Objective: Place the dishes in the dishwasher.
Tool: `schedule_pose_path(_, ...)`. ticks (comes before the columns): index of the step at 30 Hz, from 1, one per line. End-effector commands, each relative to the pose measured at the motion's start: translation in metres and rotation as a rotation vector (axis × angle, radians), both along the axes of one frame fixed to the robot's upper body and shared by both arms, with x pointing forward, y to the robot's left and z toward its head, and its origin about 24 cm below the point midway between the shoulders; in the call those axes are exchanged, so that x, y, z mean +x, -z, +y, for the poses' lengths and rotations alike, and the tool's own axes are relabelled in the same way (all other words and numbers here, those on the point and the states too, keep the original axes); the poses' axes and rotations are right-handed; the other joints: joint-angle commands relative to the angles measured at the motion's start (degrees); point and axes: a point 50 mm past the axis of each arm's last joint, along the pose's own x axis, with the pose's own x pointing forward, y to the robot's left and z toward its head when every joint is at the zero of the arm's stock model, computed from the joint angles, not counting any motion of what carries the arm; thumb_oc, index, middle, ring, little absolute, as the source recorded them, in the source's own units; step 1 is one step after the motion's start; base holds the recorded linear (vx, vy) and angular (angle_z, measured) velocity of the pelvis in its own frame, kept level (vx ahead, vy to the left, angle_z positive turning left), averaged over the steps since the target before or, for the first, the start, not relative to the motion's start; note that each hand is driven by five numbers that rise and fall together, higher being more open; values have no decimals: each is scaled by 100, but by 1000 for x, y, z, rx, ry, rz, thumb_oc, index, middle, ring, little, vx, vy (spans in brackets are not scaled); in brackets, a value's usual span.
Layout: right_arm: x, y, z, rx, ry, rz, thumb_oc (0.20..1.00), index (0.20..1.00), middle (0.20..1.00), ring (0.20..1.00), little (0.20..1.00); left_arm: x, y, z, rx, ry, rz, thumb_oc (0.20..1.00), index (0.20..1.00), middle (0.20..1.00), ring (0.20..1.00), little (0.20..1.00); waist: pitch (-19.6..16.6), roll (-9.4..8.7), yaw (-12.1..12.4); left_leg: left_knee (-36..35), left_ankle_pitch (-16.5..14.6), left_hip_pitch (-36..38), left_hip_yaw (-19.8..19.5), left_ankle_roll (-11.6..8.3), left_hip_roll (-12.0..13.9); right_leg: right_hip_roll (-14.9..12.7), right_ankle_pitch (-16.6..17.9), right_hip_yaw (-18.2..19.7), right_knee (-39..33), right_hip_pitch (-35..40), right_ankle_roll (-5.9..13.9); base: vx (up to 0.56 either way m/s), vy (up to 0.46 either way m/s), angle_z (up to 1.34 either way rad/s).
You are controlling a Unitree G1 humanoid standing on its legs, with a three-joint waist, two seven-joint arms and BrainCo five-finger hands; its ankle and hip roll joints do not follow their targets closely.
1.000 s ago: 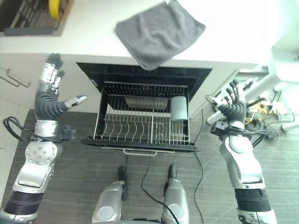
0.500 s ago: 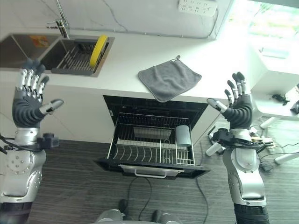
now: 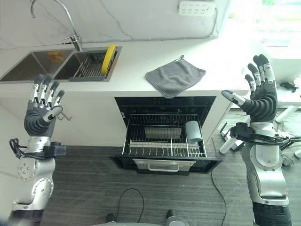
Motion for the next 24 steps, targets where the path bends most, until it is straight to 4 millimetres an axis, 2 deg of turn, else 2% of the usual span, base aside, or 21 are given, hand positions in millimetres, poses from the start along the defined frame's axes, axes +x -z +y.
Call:
schedule_pose_path(1,-8,-19,8,-14,-51,-103,1000,1000,1000,1000,1000,-15,-31,11,112,7,-155,1000,1000,1000,1000,1000,-228,-272,71,-13,190,-28,214,-52,-261,-389,-355,-301,59,196,215,45,607,-9)
schedule_pose_path(2,-11,-17,4,4,-31,-104,1000,1000,1000,1000,1000,-13,-37,11,122,30,-161,1000,1000,1000,1000,1000,-214,-301,55,-13,89,12,185,37,-456,-604,-263,-342,175,141,391,67,618,21)
schedule_pose_path(3,-15,-15,2,29,-20,-113,1000,1000,1000,1000,1000,-11,-42,10,152,40,-169,1000,1000,1000,1000,1000,-197,-346,60,-13,-29,52,145,148,-664,-821,-78,-412,340,52,439,72,657,37)
schedule_pose_path(5,-18,-14,3,58,-40,-139,1000,1000,1000,1000,1000,-9,-45,10,159,49,-167,1000,1000,1000,1000,1000,-184,-400,88,-13,-130,96,112,277,-863,-1058,210,-502,605,-117,448,41,466,43)
schedule_pose_path(6,-17,-13,5,61,-49,-141,1000,1000,1000,1000,1000,-8,-46,10,151,53,-164,1000,1000,1000,1000,1000,-181,-414,104,-13,-164,117,138,318,-919,-1145,321,-563,734,-194,460,-1,425,27)
schedule_pose_path(8,-13,-11,14,56,-91,-148,1000,1000,1000,1000,1000,-5,-49,10,146,60,-165,1000,1000,1000,1000,1000,-160,-403,228,-13,-220,169,312,445,-1008,-1139,226,-987,1071,-312,434,-40,398,-19)
schedule_pose_path(9,-10,-11,18,67,-121,-153,1000,1000,1000,1000,1000,-6,-50,9,162,48,-170,1000,1000,1000,1000,1000,-161,-386,325,-13,-220,149,379,519,-1031,-930,59,-1244,1284,-312,408,-63,320,-50)
schedule_pose_path(10,-9,-12,17,79,-131,-159,1000,1000,1000,1000,1000,-5,-50,7,166,51,-174,1000,1000,1000,1000,1000,-156,-372,336,-13,-204,127,410,584,-1048,-565,-233,-1155,1505,-345,328,-52,345,-65)
schedule_pose_path(11,-9,-12,15,79,-128,-162,1000,1000,1000,1000,1000,-3,-48,5,157,62,-174,1000,1000,1000,1000,1000,-153,-380,287,-13,-198,101,374,666,-1147,-87,-463,-876,1781,-424,250,-43,271,-44)
schedule_pose_path(12,-9,-11,14,71,-127,-165,1000,1000,1000,1000,1000,-2,-47,3,152,67,-175,1000,1000,1000,1000,1000,-152,-405,245,-13,-146,58,316,708,-1255,247,-426,-715,1830,-518,171,-30,210,-23)
schedule_pose_path(13,-9,-11,15,62,-136,-170,1000,1000,1000,1000,1000,-1,-46,2,149,68,-174,1000,1000,1000,1000,1000,-163,-429,236,-13,-151,57,286,728,-1339,394,-385,-716,1816,-579,131,-35,111,-5)
schedule_pose_path(16,-12,-9,17,33,-148,-173,1000,1000,1000,1000,1000,-1,-44,-1,150,68,-181,1000,1000,1000,1000,1000,-153,-453,321,-13,-174,105,173,770,-1524,277,-326,-1182,1557,-557,69,12,10,0)
schedule_pose_path(17,-13,-9,15,34,-135,-171,1000,1000,1000,1000,1000,-1,-42,-3,146,83,-178,1000,1000,1000,1000,1000,-138,-436,238,-13,-165,161,48,773,-1583,448,-381,-901,1493,-558,-13,65,-48,4)
schedule_pose_path(18,-9,30,42,64,-472,19,1000,1000,1000,1000,1000,-6,-30,-24,234,88,-160,1000,1000,1000,1000,1000,-113,-643,377,70,-135,98,-1134,983,-1859,736,-330,794,526,-244,-162,158,-212,-3)
schedule_pose_path(19,-5,29,47,68,-509,35,1000,1000,1000,1000,1000,-12,-25,-15,231,56,-134,1000,1000,1000,1000,1000,-213,-645,517,48,-106,120,-1212,918,-1828,750,-306,689,282,-58,-213,134,-202,3)
schedule_pose_path(21,-6,29,46,69,-511,34,1000,1000,1000,1000,1000,-17,-23,-6,216,37,-110,1000,1000,1000,1000,1000,-250,-659,621,137,-110,74,-1280,878,-1841,722,-287,572,148,49,-227,123,-217,33)
schedule_pose_path(24,-5,26,45,44,-461,24,1000,1000,1000,1000,1000,-21,-20,2,212,33,-94,1000,1000,1000,1000,1000,-221,-665,682,534,-228,-145,-1018,747,-1728,617,-285,395,5,129,-277,45,-89,46)
